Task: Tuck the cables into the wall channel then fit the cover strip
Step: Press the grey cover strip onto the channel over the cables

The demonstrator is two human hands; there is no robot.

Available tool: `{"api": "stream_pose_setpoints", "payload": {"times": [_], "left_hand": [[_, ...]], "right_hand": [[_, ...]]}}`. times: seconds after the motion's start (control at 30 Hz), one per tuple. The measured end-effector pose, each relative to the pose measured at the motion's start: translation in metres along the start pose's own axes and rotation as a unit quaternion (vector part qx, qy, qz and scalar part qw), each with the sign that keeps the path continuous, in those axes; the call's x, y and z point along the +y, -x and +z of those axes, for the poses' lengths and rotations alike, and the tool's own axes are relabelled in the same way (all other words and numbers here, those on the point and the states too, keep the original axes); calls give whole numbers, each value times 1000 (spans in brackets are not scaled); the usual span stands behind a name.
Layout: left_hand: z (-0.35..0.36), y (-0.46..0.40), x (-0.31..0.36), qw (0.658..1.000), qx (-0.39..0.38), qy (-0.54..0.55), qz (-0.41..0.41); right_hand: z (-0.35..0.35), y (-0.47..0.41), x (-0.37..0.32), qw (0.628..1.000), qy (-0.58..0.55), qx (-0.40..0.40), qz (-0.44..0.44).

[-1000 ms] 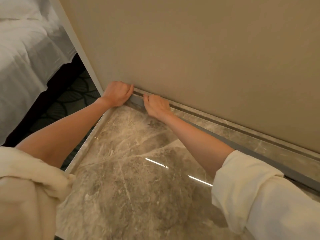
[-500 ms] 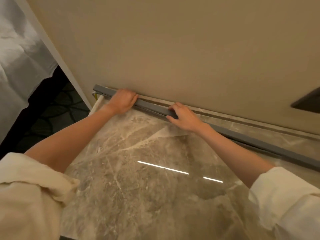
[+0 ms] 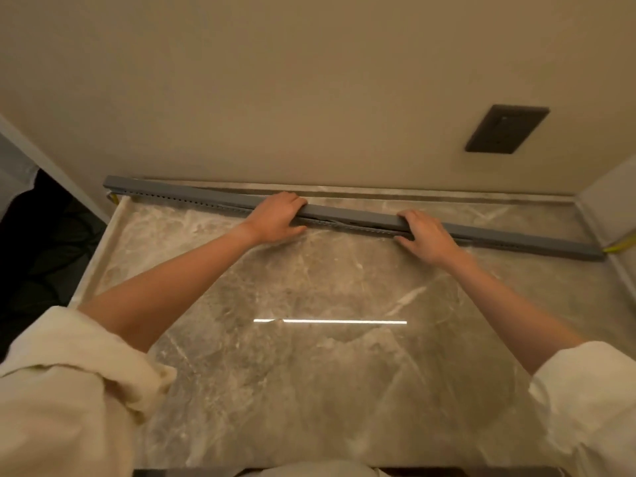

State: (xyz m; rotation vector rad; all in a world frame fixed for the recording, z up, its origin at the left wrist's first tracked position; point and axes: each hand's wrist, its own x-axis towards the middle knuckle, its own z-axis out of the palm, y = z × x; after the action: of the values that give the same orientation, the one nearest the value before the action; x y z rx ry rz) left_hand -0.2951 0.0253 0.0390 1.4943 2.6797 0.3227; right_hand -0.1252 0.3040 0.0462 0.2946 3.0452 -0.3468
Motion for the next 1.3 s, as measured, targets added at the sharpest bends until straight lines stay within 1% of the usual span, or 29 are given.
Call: {"api": "stream_pose_setpoints", "payload": {"times": [0.13,0.3,0.47,0.63,0.9,1.07,1.17,1.3], "left_hand": [[7,-17,29,1000,-14,-12,3],[14,-35,58,1000,-17,-9,2],[16,-41,63,999,-15,-8,-27],[17,-42,61,998,7,-42,-39],[2,-61,65,994,47,-74,-66],[1,-69,67,989,63,-110,-76],[3,-75,70,985,74,-141,-73],[6,-85,75,974,85,-185,-103]], "right_hand": [[-6,17,39,999,11,10,31],[-18,32,75,998,26,1,53],[-24,29,79,997,69,17,26],[-27,21,85,995,92,36,-16],[-42,-17,94,986,128,101,-19],[-44,-29,100,973,186,132,-24],[-44,-32,104,977,165,134,-15],[-42,-34,111,977,150,147,-25]]}}
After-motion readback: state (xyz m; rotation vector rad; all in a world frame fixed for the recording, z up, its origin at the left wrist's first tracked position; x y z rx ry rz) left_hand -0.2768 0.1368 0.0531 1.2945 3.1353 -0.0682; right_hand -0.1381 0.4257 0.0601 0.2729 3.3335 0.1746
